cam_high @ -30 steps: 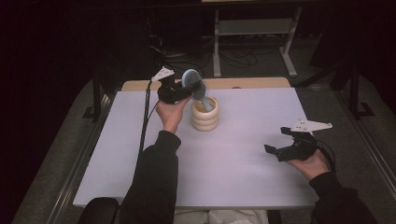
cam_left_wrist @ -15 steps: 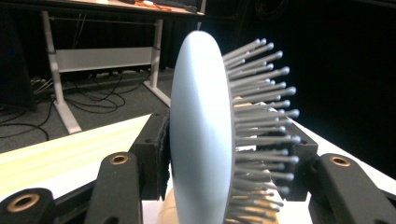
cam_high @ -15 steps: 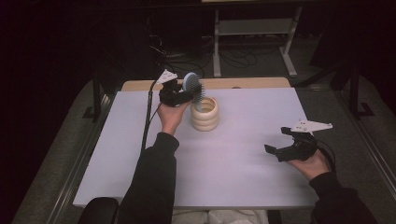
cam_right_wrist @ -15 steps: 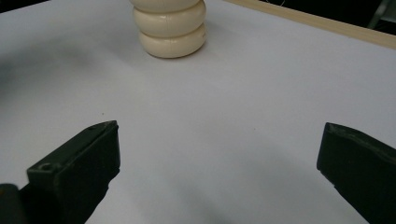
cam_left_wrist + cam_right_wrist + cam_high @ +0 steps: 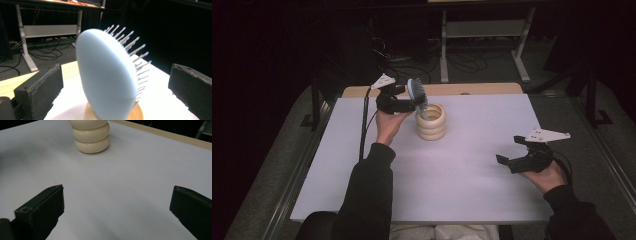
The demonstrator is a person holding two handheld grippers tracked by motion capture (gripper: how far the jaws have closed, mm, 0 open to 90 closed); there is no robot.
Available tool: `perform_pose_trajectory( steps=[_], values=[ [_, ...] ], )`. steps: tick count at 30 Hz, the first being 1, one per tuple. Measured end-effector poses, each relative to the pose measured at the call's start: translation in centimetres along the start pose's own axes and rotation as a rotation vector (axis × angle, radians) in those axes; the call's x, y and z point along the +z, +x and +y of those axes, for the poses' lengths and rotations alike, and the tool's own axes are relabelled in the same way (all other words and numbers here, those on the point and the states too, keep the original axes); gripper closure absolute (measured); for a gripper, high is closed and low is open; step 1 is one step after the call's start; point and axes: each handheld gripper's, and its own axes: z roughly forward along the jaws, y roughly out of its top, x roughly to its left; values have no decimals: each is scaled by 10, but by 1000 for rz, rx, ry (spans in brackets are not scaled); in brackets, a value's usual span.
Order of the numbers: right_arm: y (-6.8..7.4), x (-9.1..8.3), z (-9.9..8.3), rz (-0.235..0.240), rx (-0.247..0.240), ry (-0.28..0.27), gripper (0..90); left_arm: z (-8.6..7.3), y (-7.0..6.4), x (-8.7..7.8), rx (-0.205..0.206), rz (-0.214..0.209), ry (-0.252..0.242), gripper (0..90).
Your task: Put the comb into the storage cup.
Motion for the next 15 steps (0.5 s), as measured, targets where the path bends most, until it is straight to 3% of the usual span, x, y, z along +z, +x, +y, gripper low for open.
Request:
perform_pose_trajectory(
  steps=[5, 9, 13, 15],
  values=[
    [0, 1, 0, 1, 1, 5, 0, 0, -3, -7, 81, 40, 36, 0],
    [0, 1, 0, 5, 0, 3, 0, 1, -4, -12, 84, 31, 64, 0],
    [0, 0, -1, 6, -1, 3, 0, -1, -2, -19, 57, 10, 41, 0],
    [0, 1, -1, 7, 3, 8, 0, -2, 0, -23, 63, 10, 37, 0]
  ],
)
